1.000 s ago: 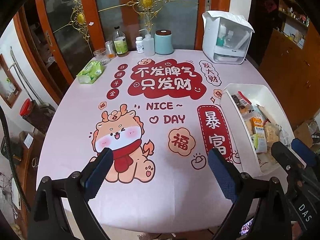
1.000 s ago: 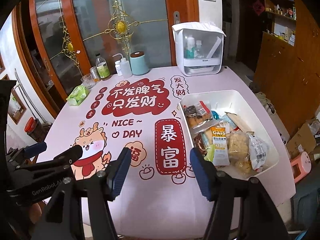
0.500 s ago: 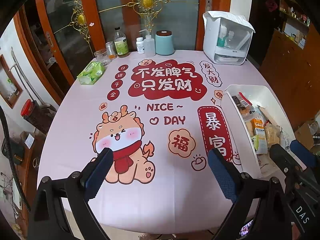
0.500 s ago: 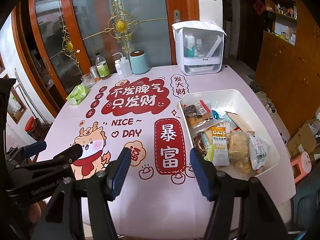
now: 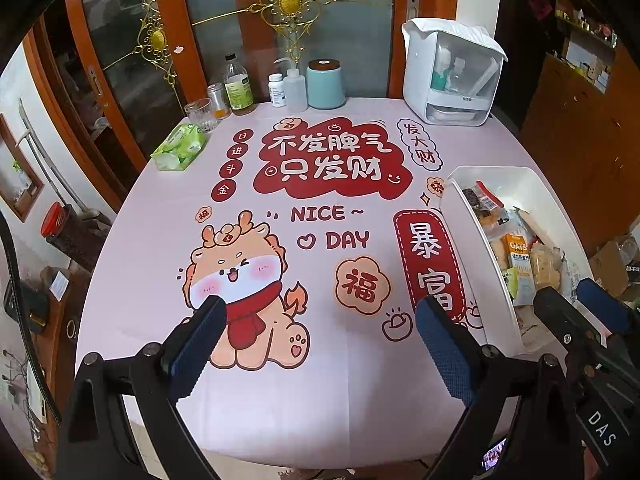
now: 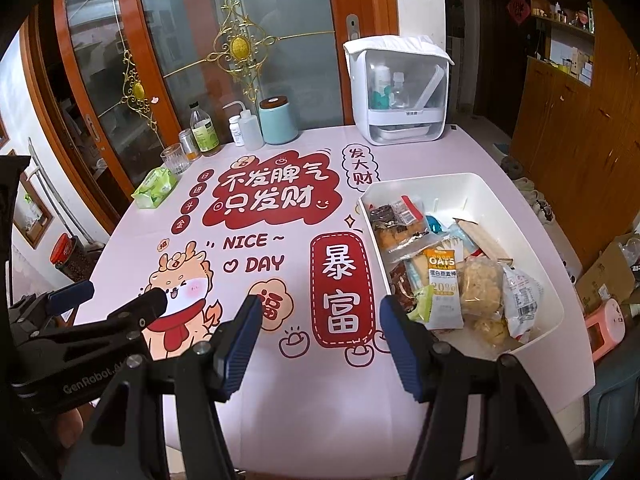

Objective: Organize snacks

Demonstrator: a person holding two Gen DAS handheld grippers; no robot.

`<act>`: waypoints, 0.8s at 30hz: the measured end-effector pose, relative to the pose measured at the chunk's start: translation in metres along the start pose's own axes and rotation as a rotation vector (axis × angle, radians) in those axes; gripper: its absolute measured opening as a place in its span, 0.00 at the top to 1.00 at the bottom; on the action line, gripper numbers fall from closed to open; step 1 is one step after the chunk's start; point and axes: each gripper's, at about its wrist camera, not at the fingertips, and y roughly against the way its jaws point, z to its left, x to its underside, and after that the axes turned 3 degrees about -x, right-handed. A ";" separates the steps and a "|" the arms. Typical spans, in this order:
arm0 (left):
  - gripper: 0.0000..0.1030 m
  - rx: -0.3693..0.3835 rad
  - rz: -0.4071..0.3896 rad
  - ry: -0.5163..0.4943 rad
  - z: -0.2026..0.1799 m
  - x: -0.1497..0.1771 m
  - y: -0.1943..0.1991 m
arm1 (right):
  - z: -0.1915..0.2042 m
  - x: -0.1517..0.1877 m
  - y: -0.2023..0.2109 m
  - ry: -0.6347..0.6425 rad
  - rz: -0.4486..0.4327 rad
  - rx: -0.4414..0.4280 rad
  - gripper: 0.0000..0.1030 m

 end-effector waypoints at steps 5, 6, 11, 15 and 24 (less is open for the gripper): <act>0.08 0.001 0.004 -0.006 0.000 -0.001 -0.002 | -0.001 0.000 -0.001 -0.001 0.003 -0.001 0.40; 0.08 0.002 0.004 -0.006 0.000 -0.001 -0.002 | -0.001 0.000 0.000 -0.001 0.003 -0.001 0.40; 0.08 0.006 0.006 -0.014 0.001 0.000 -0.005 | 0.003 0.005 -0.003 -0.007 0.005 0.002 0.40; 0.08 0.010 0.007 -0.020 0.001 -0.001 -0.007 | 0.002 0.004 -0.002 -0.005 0.007 0.000 0.40; 0.08 0.012 0.009 -0.023 0.000 0.001 -0.007 | 0.004 0.010 -0.004 -0.011 0.011 0.003 0.40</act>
